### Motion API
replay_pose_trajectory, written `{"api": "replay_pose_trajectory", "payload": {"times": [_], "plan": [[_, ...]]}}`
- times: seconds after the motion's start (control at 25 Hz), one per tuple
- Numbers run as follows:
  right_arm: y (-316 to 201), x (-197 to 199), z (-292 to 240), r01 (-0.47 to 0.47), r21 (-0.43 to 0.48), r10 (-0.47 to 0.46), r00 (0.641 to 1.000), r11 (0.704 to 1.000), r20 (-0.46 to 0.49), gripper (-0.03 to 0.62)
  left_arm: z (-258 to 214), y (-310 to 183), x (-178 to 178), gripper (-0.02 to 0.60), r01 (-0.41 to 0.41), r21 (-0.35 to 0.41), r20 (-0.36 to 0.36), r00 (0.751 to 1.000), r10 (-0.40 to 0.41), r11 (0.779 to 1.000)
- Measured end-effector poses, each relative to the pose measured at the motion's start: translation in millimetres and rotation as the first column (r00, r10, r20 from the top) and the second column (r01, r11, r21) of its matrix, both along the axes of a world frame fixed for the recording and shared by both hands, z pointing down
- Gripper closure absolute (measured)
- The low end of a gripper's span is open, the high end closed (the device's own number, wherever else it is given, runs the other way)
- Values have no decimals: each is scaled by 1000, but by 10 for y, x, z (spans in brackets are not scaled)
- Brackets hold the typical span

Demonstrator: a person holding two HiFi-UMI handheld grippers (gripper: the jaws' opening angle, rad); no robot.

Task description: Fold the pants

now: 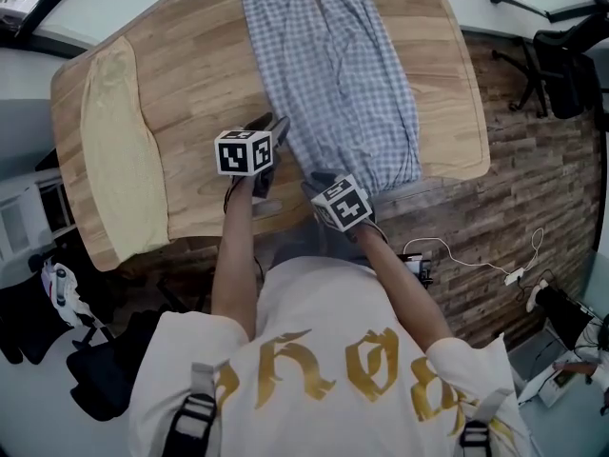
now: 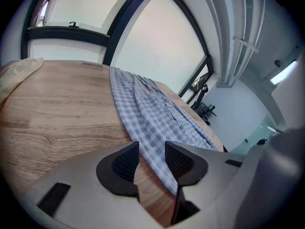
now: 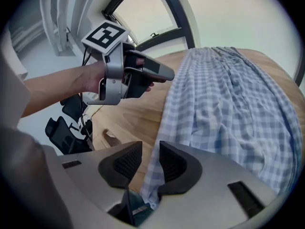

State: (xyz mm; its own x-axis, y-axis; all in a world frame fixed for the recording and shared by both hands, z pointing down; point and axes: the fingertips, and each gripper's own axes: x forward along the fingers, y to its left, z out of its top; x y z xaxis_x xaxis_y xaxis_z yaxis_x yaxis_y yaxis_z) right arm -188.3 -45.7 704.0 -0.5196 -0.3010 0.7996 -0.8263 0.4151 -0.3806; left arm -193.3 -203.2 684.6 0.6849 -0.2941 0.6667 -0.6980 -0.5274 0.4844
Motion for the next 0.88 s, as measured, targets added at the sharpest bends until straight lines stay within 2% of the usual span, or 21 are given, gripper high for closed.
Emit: {"api": "replay_pose_trajectory", "payload": {"times": [0.24,0.36,0.56,0.72,0.88], "plan": [[-11,48,179,3,-26,-5,997,1000,-71,471,29,-3,-44,419,5,-6,15,1000,-5,1000],[-11,71,155,5,-42,-10,994,999,-109,511,25,-31,-69,417,1,4,29,1000,-1,1000],[-49,112,165,17,-9,-18,987,1000,-162,563,0,-151,-81,416,20,0,17,1000,-20,1000],[-41,96,162,42,-26,-45,993,999,-105,566,-75,-301,-69,411,33,18,11,999,-33,999],[-140,79,-103,-24,-47,26,999,999,35,566,-131,-510,-84,407,33,39,25,999,-34,999]]}}
